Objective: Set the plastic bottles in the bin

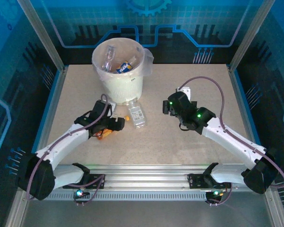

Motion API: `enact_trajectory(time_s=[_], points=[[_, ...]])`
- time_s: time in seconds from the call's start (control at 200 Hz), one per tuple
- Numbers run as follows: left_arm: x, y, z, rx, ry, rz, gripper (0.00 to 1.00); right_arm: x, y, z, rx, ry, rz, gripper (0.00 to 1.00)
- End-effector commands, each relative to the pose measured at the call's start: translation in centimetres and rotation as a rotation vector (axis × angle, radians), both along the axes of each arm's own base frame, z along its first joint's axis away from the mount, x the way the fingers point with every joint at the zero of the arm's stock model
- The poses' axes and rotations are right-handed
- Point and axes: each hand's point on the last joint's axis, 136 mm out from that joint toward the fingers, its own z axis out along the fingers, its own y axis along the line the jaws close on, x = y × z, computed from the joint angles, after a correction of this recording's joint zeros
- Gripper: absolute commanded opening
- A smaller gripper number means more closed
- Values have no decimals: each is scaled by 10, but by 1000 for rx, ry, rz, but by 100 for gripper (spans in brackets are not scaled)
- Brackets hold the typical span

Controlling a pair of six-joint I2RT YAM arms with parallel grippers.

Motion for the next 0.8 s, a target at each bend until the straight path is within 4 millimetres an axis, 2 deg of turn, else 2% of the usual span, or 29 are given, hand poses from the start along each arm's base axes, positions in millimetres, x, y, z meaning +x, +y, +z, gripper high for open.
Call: enact_trajectory(time_s=[0.0,0.475,0.795], points=[[7,-1,-6,71,-30,-30,89,-3,-21,2,-27,-6,-83,100],[5,6,-36,183,80,0,86,-4,-24,-7,-36,8,-96,100],[3,2,-40,190,113,6,81,-4,-25,-7,-35,6,-97,100]])
